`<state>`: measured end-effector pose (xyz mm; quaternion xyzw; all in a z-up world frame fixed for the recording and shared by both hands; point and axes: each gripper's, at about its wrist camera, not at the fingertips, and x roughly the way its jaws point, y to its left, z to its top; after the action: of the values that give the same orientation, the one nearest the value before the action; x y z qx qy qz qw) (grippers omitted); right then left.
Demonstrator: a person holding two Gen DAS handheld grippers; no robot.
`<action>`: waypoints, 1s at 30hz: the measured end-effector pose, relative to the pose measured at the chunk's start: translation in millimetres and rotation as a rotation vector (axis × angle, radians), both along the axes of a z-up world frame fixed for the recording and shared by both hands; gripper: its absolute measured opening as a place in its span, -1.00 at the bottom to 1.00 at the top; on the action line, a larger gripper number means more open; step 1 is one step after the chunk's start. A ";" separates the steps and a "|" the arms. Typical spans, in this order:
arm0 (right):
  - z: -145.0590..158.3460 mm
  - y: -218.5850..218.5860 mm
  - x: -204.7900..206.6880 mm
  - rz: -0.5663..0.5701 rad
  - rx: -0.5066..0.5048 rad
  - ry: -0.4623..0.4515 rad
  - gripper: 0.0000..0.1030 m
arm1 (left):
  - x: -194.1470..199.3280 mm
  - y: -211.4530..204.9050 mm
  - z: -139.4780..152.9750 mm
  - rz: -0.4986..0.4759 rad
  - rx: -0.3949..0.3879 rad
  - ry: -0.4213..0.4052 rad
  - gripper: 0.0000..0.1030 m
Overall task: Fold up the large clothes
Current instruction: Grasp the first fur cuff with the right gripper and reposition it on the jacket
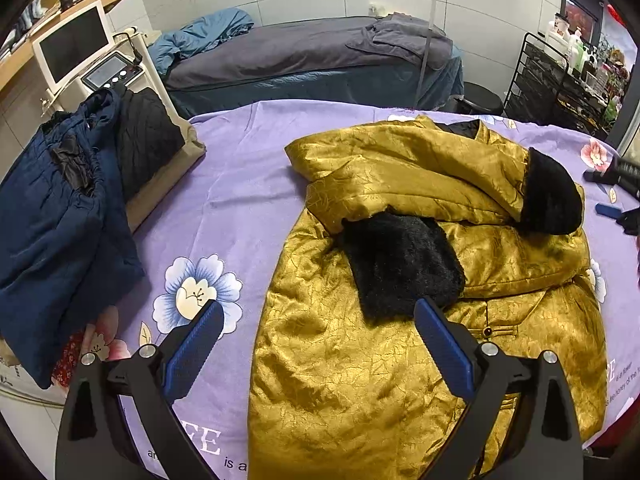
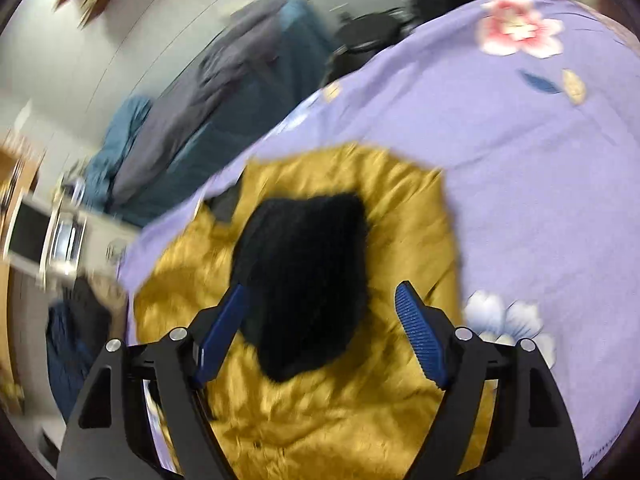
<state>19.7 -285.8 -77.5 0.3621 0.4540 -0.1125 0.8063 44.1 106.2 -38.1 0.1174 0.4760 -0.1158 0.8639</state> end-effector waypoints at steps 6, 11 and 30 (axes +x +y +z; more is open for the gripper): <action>-9.9 53.8 15.8 0.252 -0.185 0.040 0.19 | -1.0 -9.5 -1.0 -0.028 0.017 0.005 0.83; -24.4 78.9 46.9 0.348 -0.348 0.156 -0.75 | -1.9 -11.7 -1.6 -0.035 0.025 0.008 0.83; -25.6 28.3 21.1 0.122 -0.173 0.155 0.11 | 4.1 -10.0 -11.1 -0.019 0.070 0.001 0.83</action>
<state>40.8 -257.4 -103.0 0.2531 0.5249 -0.1296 0.8023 48.2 96.1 -49.2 0.1520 0.4790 -0.1071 0.8579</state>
